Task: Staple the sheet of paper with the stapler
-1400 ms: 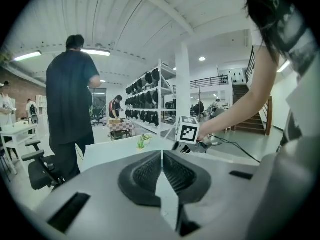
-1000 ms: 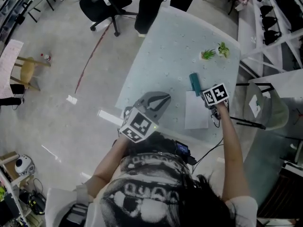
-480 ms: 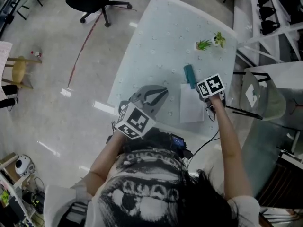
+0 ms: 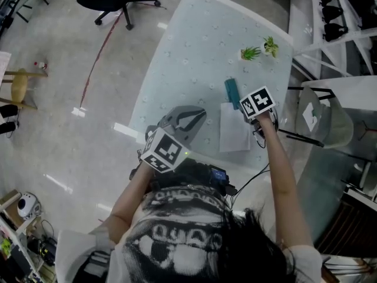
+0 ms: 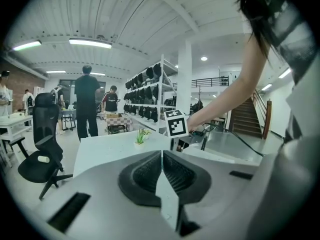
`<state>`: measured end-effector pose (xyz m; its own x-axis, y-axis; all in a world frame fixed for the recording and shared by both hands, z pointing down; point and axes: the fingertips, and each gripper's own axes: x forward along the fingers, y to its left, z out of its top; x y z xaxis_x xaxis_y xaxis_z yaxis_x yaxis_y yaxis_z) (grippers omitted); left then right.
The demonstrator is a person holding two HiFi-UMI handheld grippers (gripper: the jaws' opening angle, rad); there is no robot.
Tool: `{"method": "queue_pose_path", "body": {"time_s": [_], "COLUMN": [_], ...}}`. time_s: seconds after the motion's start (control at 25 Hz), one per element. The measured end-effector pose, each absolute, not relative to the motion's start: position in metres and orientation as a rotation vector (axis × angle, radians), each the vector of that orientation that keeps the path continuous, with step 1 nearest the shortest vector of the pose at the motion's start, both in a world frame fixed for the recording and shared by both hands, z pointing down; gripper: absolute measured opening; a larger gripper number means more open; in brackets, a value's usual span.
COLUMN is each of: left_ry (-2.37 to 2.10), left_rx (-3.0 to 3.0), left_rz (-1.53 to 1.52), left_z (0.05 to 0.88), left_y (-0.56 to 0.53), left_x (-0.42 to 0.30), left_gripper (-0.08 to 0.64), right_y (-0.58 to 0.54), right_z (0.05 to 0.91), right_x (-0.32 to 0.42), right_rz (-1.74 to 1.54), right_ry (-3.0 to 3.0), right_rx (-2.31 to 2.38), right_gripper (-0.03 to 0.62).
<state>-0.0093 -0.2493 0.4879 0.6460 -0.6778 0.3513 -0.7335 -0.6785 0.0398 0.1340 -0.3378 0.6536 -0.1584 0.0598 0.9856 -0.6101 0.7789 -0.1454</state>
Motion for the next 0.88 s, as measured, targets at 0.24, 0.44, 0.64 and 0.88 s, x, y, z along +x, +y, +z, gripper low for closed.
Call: {"method": "queue_pose_path", "body": {"time_s": [0.24,0.44,0.64,0.88], "left_ry": [-1.201,-1.214,-1.220,-1.227], "left_rx": [2.655,2.664,2.663,2.705], "left_rz": [0.445,0.434,0.450,0.481], "left_z": [0.489,0.489,0.487,0.471], "left_y": [-0.255,-0.256,-0.253,-0.250], "left_x": [-0.013,-0.014,-0.015,-0.015], "left_gripper": [0.009,0.009,0.009,0.009], "right_y": [-0.337,-0.339,-0.340,-0.337], "right_z": [0.655,0.660,0.659,0.654], "right_x": [0.135,0.135,0.134,0.136], "right_rz": [0.612,0.596,0.619,0.615], "right_ry": [-1.632,-1.650,-1.650,-1.696], "right_rx": [0.439,0.465,0.445,0.459], "right_gripper": [0.005,0.002,0.002,0.002]}}
